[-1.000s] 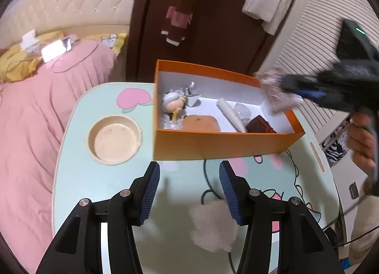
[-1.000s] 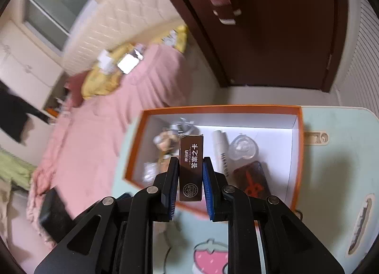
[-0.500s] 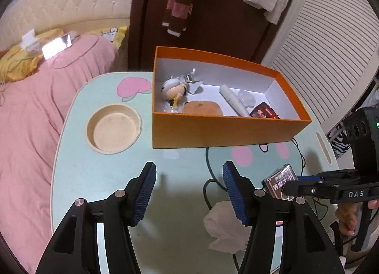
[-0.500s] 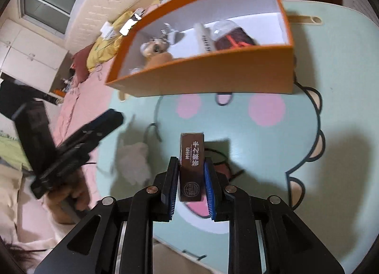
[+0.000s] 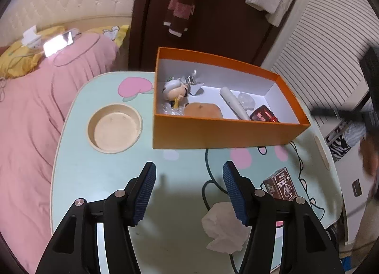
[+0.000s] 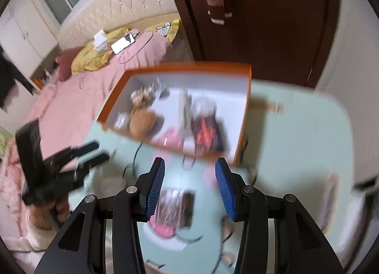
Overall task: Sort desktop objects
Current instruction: 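Lift the brown printed card box with the right tool and place it on the table, then set the red-black patterned box down with right tool while left tool grasps the white tube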
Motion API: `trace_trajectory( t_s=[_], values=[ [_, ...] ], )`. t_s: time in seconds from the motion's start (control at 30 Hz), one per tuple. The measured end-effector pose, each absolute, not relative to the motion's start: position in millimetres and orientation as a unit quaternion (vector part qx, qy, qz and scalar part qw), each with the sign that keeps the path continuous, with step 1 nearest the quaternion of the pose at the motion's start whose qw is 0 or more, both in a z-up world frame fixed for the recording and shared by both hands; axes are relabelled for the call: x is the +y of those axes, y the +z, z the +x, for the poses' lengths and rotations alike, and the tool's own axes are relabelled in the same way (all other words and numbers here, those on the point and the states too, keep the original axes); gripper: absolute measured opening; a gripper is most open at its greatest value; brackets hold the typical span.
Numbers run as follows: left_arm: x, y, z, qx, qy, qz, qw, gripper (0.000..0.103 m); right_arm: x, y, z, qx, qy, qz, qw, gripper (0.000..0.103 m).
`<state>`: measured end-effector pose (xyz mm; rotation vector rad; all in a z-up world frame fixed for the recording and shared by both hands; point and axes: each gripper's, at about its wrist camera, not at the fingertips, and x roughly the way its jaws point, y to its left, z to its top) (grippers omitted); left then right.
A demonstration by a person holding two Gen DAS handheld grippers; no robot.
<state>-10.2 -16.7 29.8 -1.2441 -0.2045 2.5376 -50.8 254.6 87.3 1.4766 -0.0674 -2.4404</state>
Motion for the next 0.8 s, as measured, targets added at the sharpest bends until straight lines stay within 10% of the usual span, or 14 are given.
trace_trajectory(
  t_s=[0.8],
  values=[
    [-22.6,30.4,-8.8,-0.087,0.884,-0.429,0.163,0.058,202.5,29.9,-165.2,0.142,-0.701,0.691,0.107,0.040]
  ],
)
